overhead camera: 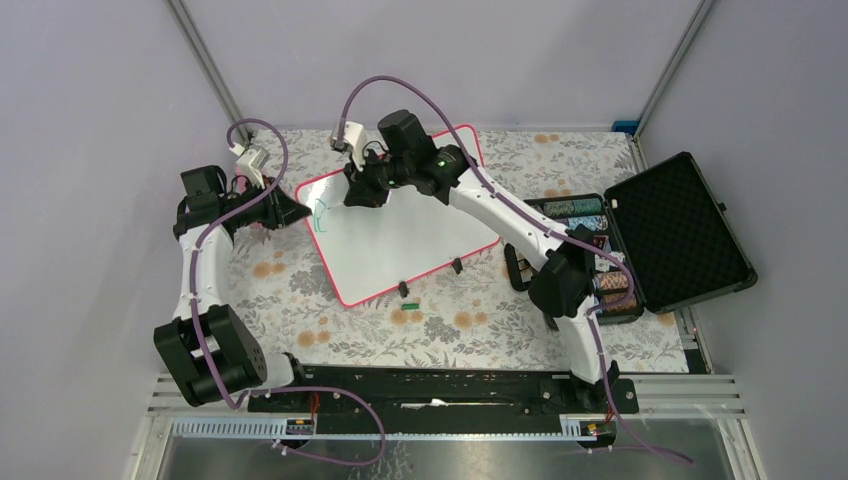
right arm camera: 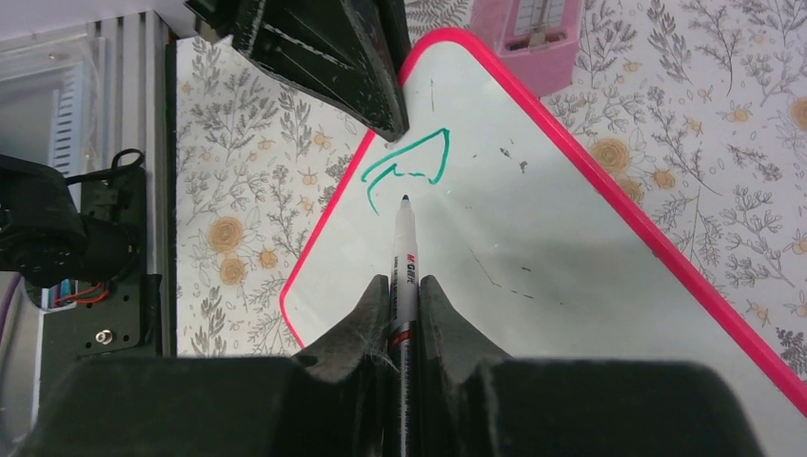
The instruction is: Write a sentence on the whiteboard
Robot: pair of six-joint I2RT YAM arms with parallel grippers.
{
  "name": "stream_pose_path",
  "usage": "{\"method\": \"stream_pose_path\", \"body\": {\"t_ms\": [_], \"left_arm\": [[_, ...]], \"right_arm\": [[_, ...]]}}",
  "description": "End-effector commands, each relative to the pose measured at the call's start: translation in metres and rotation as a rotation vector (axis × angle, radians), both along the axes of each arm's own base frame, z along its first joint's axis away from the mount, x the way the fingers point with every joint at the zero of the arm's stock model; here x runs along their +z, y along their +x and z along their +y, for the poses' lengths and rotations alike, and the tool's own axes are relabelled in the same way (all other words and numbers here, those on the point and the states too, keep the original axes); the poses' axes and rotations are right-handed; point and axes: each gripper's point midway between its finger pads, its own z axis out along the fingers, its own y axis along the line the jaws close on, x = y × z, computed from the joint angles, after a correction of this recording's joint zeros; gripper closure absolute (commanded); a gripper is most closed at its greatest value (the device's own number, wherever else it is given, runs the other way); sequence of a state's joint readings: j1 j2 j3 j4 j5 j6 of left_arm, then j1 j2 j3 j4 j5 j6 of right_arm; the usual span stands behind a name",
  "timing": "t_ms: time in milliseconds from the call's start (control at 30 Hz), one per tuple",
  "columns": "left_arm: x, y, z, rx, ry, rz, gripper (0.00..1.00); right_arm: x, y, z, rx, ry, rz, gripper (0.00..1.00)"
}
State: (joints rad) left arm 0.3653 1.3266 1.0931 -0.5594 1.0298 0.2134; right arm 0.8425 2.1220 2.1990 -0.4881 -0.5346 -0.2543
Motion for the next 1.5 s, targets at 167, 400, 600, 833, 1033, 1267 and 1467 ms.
{"method": "stream_pose_path", "body": {"t_ms": [167, 400, 600, 833, 1033, 1267, 1467], "left_arm": [[0.014, -0.001, -0.008, -0.053, 0.014, -0.075, 1.0], [0.013, -0.001, -0.008, -0.052, 0.015, -0.073, 1.0], [0.013, -0.001, -0.008, -0.052, 0.016, -0.072, 1.0], [0.013, 0.0, -0.007, -0.048, 0.017, -0.07, 1.0], [0.012, -0.001, -0.007, -0.048, 0.017, -0.069, 1.0], [0.012, 0.0, -0.007, -0.049, 0.016, -0.069, 1.0], [0.012, -0.001, -0.007, -0.049, 0.018, -0.069, 1.0]], "right_arm": [[-0.003, 0.015, 0.008, -0.025, -0.014, -0.044, 1.0], [-0.006, 0.019, 0.01, -0.037, -0.02, -0.049, 1.0], [-0.005, 0.025, 0.004, -0.062, -0.037, -0.068, 1.0], [-0.008, 0.031, -0.006, -0.08, -0.053, -0.072, 1.0], [-0.01, 0.035, -0.009, -0.093, -0.058, -0.069, 1.0], [-0.007, 0.037, -0.016, -0.101, -0.058, -0.07, 1.0], [-0.011, 0.034, -0.017, -0.091, -0.062, -0.056, 1.0]]}}
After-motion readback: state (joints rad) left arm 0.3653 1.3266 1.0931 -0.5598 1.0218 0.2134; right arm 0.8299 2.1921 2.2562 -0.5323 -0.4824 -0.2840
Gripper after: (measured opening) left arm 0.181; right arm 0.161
